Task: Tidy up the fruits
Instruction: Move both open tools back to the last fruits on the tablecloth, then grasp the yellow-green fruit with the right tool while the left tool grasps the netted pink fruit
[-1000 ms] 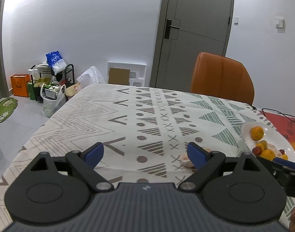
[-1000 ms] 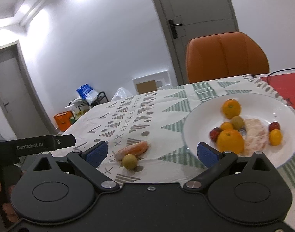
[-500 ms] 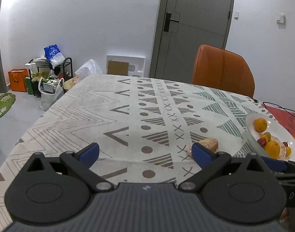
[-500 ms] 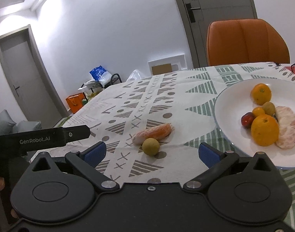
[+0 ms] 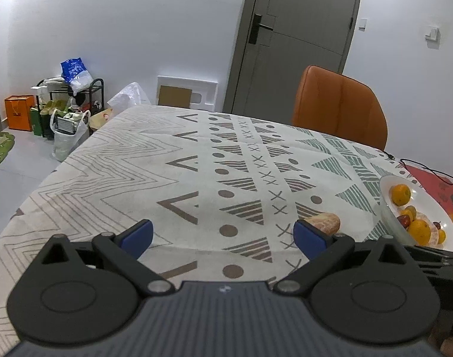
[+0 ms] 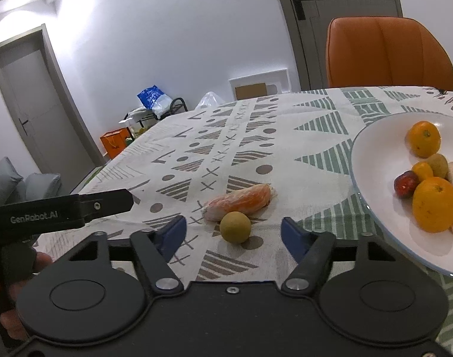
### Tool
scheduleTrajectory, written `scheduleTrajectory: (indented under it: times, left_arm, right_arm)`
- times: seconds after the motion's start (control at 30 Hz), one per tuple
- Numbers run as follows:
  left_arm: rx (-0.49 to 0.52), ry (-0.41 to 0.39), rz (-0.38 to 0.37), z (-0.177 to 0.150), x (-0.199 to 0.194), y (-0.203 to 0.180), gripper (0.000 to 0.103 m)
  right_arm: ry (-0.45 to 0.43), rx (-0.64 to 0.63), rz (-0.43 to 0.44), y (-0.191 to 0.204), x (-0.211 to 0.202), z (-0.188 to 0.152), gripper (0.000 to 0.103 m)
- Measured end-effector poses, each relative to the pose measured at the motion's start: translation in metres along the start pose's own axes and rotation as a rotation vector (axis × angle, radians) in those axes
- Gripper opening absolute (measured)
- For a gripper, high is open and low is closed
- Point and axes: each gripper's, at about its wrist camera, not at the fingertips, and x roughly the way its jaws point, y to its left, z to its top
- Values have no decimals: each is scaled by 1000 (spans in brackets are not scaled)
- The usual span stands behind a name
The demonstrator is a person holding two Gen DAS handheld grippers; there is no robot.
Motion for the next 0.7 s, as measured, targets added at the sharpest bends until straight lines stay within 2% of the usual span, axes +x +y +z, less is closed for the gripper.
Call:
scheduleTrajectory:
  times: [0.2,0.23,0.27,0.3,0.7]
  left_arm:
    - [-15,14,-19,1,9,2,99]
    - [-16,16,-20,1,9,2,99]
    - [-17,17,-21,2,11,2,99]
    - [-18,18,-19,2,12,2,99]
    - [3,40,-49,5,28,-17,99]
  right_arm:
    - [28,-7,6,1,13,1,46]
    - [29,-9,7,0,15,1,40]
    - [27,-14,5,0,17,2,28]
    - [30,-22,2,0,18,2,23]
    - [-13,-9,-8,-13,1,14,23]
